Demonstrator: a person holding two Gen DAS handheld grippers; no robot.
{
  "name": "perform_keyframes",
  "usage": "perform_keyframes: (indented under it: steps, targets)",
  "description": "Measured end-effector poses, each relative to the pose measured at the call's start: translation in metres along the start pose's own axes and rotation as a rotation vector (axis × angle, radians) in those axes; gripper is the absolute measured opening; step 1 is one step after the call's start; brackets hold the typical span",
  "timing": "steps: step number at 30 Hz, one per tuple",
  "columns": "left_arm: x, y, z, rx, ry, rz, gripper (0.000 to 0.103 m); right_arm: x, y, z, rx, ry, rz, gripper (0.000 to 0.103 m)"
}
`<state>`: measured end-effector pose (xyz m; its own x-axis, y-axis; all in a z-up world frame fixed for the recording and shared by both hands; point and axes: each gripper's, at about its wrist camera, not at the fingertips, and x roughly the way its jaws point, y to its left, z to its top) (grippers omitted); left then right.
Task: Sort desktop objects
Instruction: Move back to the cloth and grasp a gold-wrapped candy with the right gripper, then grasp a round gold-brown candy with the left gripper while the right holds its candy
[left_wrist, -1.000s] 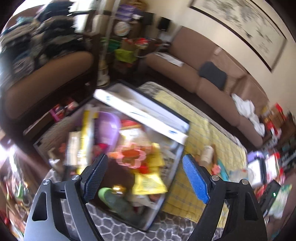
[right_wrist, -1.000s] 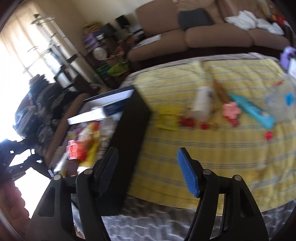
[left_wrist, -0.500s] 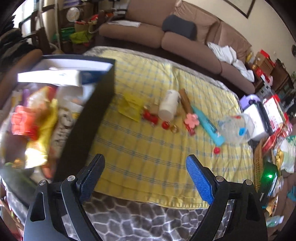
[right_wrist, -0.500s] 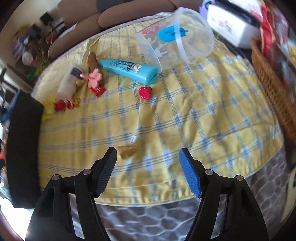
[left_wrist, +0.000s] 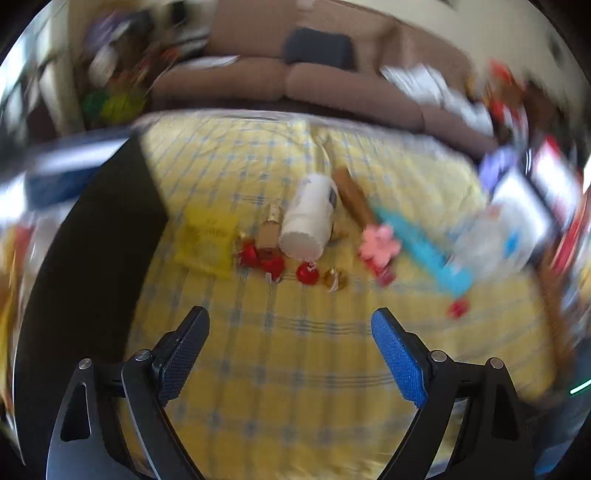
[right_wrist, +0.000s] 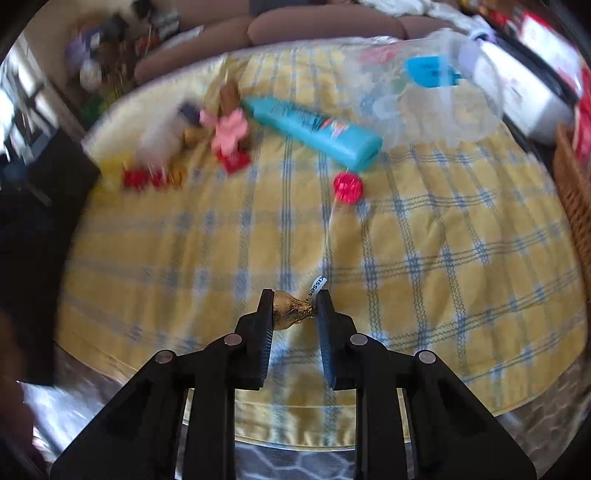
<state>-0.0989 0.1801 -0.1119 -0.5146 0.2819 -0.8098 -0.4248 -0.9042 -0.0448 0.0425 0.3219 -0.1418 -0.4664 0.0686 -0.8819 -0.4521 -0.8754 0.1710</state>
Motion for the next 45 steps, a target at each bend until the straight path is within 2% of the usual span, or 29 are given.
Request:
perform_keyframes:
  steps: [2, 4, 5, 7, 8, 9, 11, 13, 16, 17, 18, 23, 26, 27, 28, 29, 33, 35, 41, 44, 45]
  targets:
    - [0.016, -0.015, -0.005, 0.109, -0.015, -0.010, 0.088, -0.009, -0.005, 0.001, 0.021, -0.035, -0.003, 0.021]
    - [0.025, -0.020, -0.004, 0.127, -0.026, -0.069, 0.088, -0.016, -0.010, 0.003, 0.036, -0.053, 0.002, 0.021]
    - [0.030, -0.021, -0.002, 0.119, -0.031, -0.105, 0.087, -0.017, -0.012, 0.003, 0.044, -0.058, 0.004, 0.021]
    - [0.042, -0.021, 0.003, 0.087, -0.028, -0.149, 0.076, -0.017, -0.019, 0.008, 0.060, -0.058, 0.016, 0.021]
    - [0.049, -0.020, 0.006, 0.070, -0.014, -0.160, 0.064, -0.016, -0.020, 0.009, 0.065, -0.055, 0.021, 0.021]
    - [0.056, -0.017, 0.009, 0.047, 0.000, -0.173, 0.056, -0.015, -0.022, 0.010, 0.067, -0.051, 0.021, 0.021]
    - [0.068, -0.012, 0.012, -0.001, 0.015, -0.211, 0.052, -0.015, -0.021, 0.010, 0.068, -0.048, 0.019, 0.021]
    - [0.072, -0.009, 0.013, -0.016, -0.005, -0.228, 0.052, -0.015, -0.024, 0.012, 0.070, -0.052, 0.026, 0.021]
    - [0.075, -0.012, 0.011, 0.003, -0.022, -0.237, 0.047, -0.015, -0.026, 0.014, 0.078, -0.058, 0.028, 0.021]
    - [0.076, -0.013, 0.011, 0.012, -0.018, -0.245, 0.030, -0.015, -0.026, 0.015, 0.082, -0.059, 0.030, 0.021]
    - [0.079, -0.014, 0.010, 0.020, 0.000, -0.243, 0.021, -0.015, -0.026, 0.016, 0.084, -0.058, 0.034, 0.021]
    - [0.068, -0.015, 0.009, 0.061, -0.014, -0.190, 0.020, -0.016, -0.019, 0.016, 0.063, -0.055, 0.046, 0.021]
    - [0.048, -0.015, 0.011, 0.078, -0.046, -0.154, 0.015, -0.022, -0.017, 0.015, 0.058, -0.069, 0.047, 0.021]
    - [0.038, -0.014, 0.012, 0.076, -0.064, -0.144, 0.002, -0.025, -0.017, 0.015, 0.061, -0.080, 0.058, 0.021]
    - [0.027, -0.013, 0.013, 0.069, -0.076, -0.139, 0.000, -0.027, -0.017, 0.015, 0.065, -0.088, 0.067, 0.021]
    - [0.016, -0.011, 0.015, 0.062, -0.091, -0.137, 0.003, -0.030, -0.017, 0.014, 0.069, -0.096, 0.076, 0.021]
    - [-0.027, 0.001, 0.019, 0.006, -0.164, -0.148, 0.003, -0.041, -0.009, 0.014, 0.063, -0.121, 0.104, 0.021]
    - [-0.037, 0.009, 0.020, -0.018, -0.181, -0.148, 0.003, -0.046, -0.004, 0.015, 0.051, -0.127, 0.111, 0.021]
    - [-0.025, 0.044, 0.017, -0.134, -0.132, -0.188, 0.002, -0.054, -0.005, 0.013, 0.059, -0.140, 0.116, 0.021]
    - [-0.008, 0.044, 0.015, -0.138, -0.086, -0.207, 0.005, -0.054, -0.006, 0.013, 0.067, -0.137, 0.103, 0.021]
    - [0.003, 0.042, 0.014, -0.140, -0.049, -0.230, 0.019, -0.054, -0.005, 0.013, 0.067, -0.137, 0.102, 0.021]
